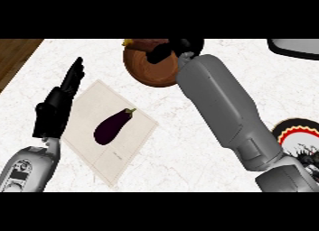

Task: Pick the sweet potato from the plate and place it in the bowl

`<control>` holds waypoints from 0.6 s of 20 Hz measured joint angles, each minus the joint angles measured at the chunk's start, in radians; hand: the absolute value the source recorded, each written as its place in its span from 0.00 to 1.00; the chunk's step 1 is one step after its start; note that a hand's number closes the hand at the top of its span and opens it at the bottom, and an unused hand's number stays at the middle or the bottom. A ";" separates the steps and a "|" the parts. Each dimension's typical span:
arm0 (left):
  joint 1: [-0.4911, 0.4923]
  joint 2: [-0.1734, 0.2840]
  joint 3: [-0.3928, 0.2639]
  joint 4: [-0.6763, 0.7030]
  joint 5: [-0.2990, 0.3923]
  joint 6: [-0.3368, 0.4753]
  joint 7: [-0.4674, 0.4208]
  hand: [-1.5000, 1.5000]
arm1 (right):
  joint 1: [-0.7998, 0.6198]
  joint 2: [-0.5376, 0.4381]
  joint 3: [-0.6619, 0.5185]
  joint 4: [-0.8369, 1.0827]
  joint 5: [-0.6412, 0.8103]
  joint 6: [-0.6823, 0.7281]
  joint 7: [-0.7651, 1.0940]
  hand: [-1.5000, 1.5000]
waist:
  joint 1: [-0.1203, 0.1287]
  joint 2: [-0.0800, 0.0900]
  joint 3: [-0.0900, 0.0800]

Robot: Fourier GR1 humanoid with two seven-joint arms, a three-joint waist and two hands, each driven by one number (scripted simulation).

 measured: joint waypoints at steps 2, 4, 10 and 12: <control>-0.015 -0.004 -0.005 0.006 -0.004 -0.001 0.001 0.50 | -0.036 0.002 0.029 -0.005 0.001 -0.080 0.107 1.00 | 0.007 0.006 0.000; -0.030 -0.010 -0.009 0.016 -0.008 0.001 0.001 0.50 | -0.070 0.003 0.063 -0.006 0.001 -0.160 0.211 1.00 | 0.010 0.013 -0.001; -0.049 -0.022 -0.007 0.041 -0.023 0.015 -0.012 0.50 | -0.146 0.003 0.204 0.015 0.020 -0.357 0.460 1.00 | -0.003 0.027 0.000; -0.050 -0.019 0.005 0.048 -0.022 0.018 -0.016 0.50 | -0.149 0.002 0.258 0.028 0.031 -0.407 0.510 1.00 | -0.017 0.030 0.001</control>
